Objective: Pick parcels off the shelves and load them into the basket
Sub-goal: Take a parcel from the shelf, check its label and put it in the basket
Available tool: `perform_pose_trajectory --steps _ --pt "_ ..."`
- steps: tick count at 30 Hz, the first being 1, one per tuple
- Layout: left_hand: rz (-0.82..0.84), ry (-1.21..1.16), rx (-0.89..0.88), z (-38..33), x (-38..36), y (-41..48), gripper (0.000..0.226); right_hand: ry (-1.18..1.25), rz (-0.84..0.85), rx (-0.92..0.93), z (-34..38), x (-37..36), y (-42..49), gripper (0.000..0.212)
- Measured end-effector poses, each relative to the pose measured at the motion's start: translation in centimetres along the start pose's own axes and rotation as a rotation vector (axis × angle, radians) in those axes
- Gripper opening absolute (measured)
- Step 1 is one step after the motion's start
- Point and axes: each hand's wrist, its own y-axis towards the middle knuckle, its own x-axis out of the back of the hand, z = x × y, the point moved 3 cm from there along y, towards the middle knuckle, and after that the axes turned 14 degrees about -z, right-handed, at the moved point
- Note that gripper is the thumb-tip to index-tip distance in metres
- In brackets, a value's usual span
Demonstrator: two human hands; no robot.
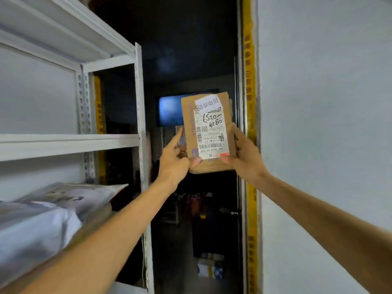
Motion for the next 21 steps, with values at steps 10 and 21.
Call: perform_pose_trajectory --steps 10,21 --pt "0.461 -0.231 0.123 1.9 -24.0 -11.8 0.089 -0.491 -0.320 -0.264 -4.2 25.5 -6.9 0.102" --pt "0.910 -0.389 0.213 -2.1 -45.4 -30.3 0.091 -0.943 -0.663 -0.424 -0.9 48.3 -18.5 0.101"
